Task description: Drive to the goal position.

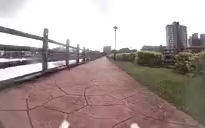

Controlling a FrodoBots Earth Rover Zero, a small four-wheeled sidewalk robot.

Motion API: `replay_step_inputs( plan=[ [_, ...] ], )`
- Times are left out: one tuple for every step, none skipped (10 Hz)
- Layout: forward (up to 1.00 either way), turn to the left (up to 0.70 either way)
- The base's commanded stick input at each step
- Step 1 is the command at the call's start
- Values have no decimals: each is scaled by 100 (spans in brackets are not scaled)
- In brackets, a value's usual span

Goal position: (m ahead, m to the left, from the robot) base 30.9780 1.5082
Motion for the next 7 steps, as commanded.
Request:
replay_step_inputs(
  plan=[
    [70, 0],
    [70, 0],
    [70, 0],
    [70, 0],
    [70, 0],
    [70, 0],
    [70, 0]
  ],
)
